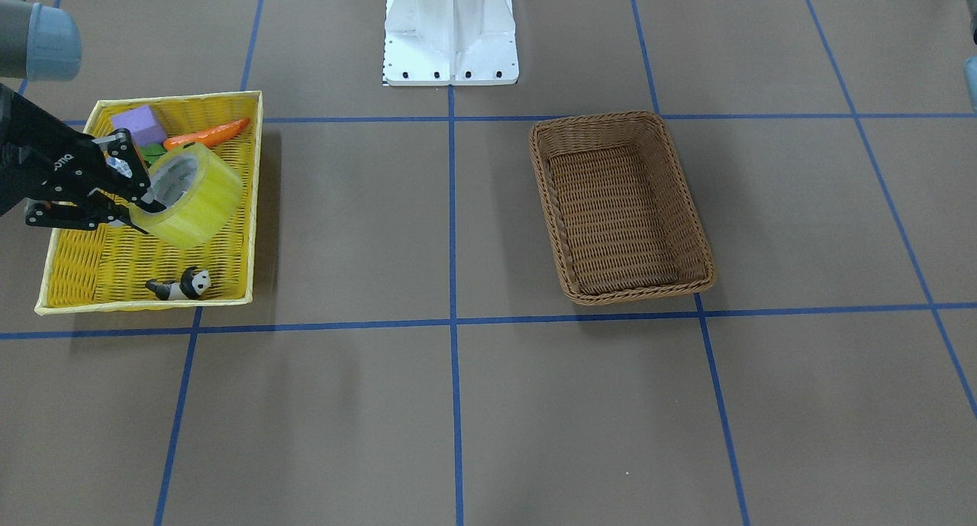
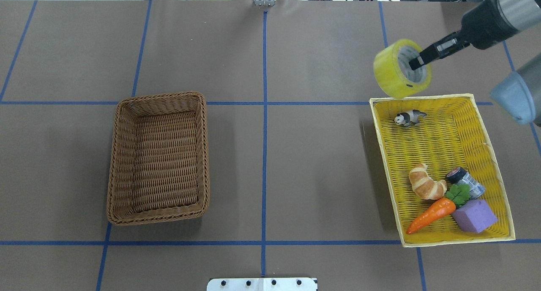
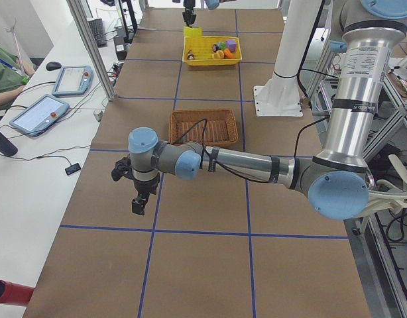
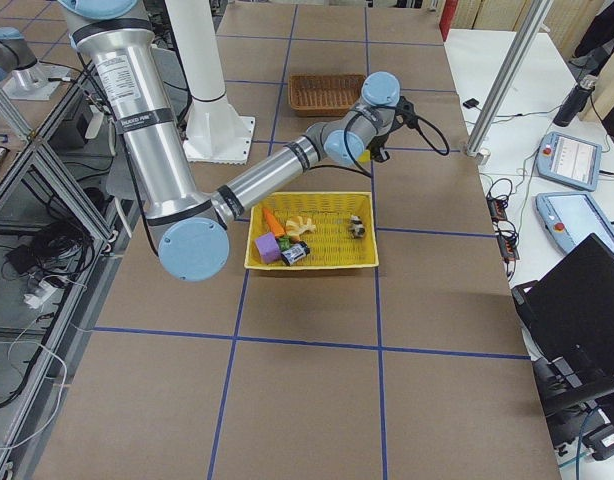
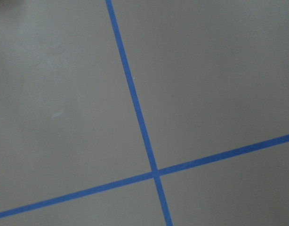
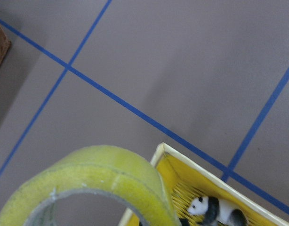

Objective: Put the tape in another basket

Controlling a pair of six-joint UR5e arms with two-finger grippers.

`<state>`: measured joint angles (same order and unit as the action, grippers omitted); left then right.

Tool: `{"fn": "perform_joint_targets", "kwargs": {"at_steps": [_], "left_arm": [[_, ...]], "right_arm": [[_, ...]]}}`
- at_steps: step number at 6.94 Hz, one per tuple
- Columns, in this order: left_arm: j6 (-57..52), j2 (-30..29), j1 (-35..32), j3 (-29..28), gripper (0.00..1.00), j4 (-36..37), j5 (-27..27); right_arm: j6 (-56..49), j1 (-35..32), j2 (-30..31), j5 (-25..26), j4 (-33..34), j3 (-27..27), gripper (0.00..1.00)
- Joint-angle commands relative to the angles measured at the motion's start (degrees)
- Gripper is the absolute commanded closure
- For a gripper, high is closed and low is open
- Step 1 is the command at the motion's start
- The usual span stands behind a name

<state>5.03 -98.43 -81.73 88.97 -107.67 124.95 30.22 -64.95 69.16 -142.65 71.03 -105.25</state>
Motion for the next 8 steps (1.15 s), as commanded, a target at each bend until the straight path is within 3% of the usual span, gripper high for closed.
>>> {"fn": "perform_joint_targets", "kwargs": {"at_steps": [1,3,5,6,8], "left_arm": [[13.90,1.30,0.34,-0.29,0.02,-15.75,1.25],[29.32,1.31,2.27,-0.20,0.02,-23.33,4.16],[50.31,0.35,8.67,-0.11,0.02,-36.66,5.92],[60.87,-0.36,10.44,-0.20,0.02,-44.22,5.83],[91.74,-7.70,14.39,0.24,0.02,-50.25,8.36]], "right_arm": [[16.28,0.69,-4.03,1.05,-10.56,0.48,1.00],[35.60,9.61,-3.68,12.16,-26.74,0.75,1.00],[49.34,18.68,-4.20,20.97,-36.79,0.57,1.00],[54.37,20.72,-4.12,22.83,-41.10,0.57,1.00],[61.95,23.36,-4.38,22.68,-43.42,0.31,1.00]]}}
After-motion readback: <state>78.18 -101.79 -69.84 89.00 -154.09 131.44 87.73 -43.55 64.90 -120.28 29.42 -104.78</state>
